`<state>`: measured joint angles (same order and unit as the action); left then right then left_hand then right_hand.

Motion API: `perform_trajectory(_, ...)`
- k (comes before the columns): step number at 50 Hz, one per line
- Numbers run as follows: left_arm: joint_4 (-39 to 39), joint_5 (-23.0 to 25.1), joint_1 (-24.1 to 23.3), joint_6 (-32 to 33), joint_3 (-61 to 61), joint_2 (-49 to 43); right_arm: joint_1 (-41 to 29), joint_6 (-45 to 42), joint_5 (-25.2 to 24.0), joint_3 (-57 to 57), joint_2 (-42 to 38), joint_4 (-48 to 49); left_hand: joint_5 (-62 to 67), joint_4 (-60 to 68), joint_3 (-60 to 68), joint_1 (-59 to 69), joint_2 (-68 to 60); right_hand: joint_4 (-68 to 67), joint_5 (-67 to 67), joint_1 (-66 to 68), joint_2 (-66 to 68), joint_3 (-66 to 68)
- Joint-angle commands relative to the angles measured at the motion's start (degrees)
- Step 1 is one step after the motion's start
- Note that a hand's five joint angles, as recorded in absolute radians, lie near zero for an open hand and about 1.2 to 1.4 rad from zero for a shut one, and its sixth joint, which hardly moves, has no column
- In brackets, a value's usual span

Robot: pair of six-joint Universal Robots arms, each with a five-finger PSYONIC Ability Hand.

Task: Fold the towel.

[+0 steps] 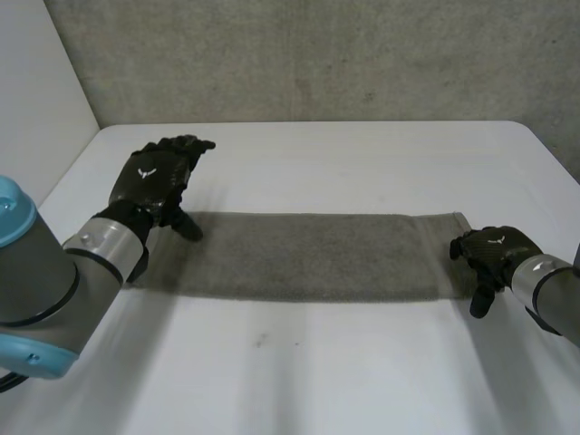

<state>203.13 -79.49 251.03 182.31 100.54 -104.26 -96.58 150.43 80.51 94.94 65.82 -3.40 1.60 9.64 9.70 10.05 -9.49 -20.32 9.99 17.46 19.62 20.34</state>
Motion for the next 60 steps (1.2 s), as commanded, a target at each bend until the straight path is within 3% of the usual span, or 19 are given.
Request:
perform_trajectory(1, 0.51, 1.27, 0.95, 0.5, 2.47, 0.29, 0.61, -1.72, 0.0, 2.8, -1.57, 8.32, -1.6, 0.36, 0.3, -0.05, -0.51, -20.04, 20.37, 22.9, 20.74, 20.02)
perform_trajectory(3, 0.51, 1.27, 0.95, 0.5, 2.55, 0.29, 1.05, -2.24, 0.0, 3.06, -2.01, 9.72, -1.6, 0.36, 0.3, -0.05, -0.51, -27.28, 27.6, 30.13, 27.97, 27.26)
perform_trajectory(5, 0.51, 1.27, 0.95, 0.5, 2.64, 0.37, 2.01, -3.12, 0.18, 3.32, -2.71, 11.65, -1.6, 0.36, 0.3, -0.05, -0.51, -48.02, 48.34, 50.87, 48.71, 48.0)
perform_trajectory(6, 0.51, 1.27, 0.95, 0.5, 2.64, 0.37, 2.01, -3.12, 0.18, 3.32, -2.71, 11.66, -1.6, 0.36, 0.3, -0.05, -0.51, -48.14, 48.46, 50.99, 48.83, 48.11)
perform_trajectory(7, 0.6, 1.27, 0.95, 0.5, 2.64, 0.46, 2.28, -3.73, 0.35, 3.15, -3.23, 12.18, -1.6, 0.36, 0.3, -0.05, -0.51, -59.57, 59.89, 62.42, 60.26, 59.55)
perform_trajectory(30, 0.51, 0.92, 0.95, 0.5, 3.34, 1.43, 20.02, -19.03, 1.85, -2.47, -1.67, 8.32, -1.6, 0.36, 0.3, -0.05, -0.51, -59.68, 60.01, 62.54, 60.38, 59.66)
perform_trajectory(36, 0.6, 1.09, 1.04, 0.5, 4.14, 2.48, 18.71, -17.8, 1.32, -4.94, -0.25, 7.35, -1.6, 0.36, 0.3, -0.05, -0.51, -59.68, 60.01, 62.54, 60.38, 59.66)
perform_trajectory(41, 0.6, 1.01, 1.04, 0.42, 4.31, 3.1, 10.28, -11.3, 0.71, -7.4, 1.24, 7.79, -1.6, 0.36, 0.3, -0.05, -0.51, -59.68, 60.01, 62.54, 60.38, 59.66)
perform_trajectory(46, 0.6, 1.01, 1.04, 0.42, 4.31, 3.45, -6.11, -3.23, 0.44, -11.96, 2.21, 8.05, -1.6, 0.36, 0.3, -0.05, -0.51, -59.68, 60.01, 62.54, 60.38, 59.66)
perform_trajectory(49, 0.6, 1.01, 1.12, 0.42, 4.4, 3.45, -10.64, -1.81, 0.44, -13.29, 1.68, 8.32, -1.6, 0.36, 0.3, -0.05, -0.51, -59.68, 60.01, 62.54, 60.38, 59.66)
perform_trajectory(54, 0.6, 0.92, 1.3, 0.42, 4.49, 3.45, -27.22, 1.97, 0.44, -18.02, -3.75, 11.65, -1.6, 0.36, 0.3, -0.05, -0.51, -59.68, 60.01, 62.54, 60.38, 59.66)
perform_trajectory(60, 0.6, 0.92, 1.56, 0.42, 4.58, 3.45, -36.39, 2.24, 0.44, -21.2, -10.09, 13.06, -1.6, 0.36, 0.3, -0.05, -0.51, -59.68, 60.01, 62.54, 60.38, 59.66)
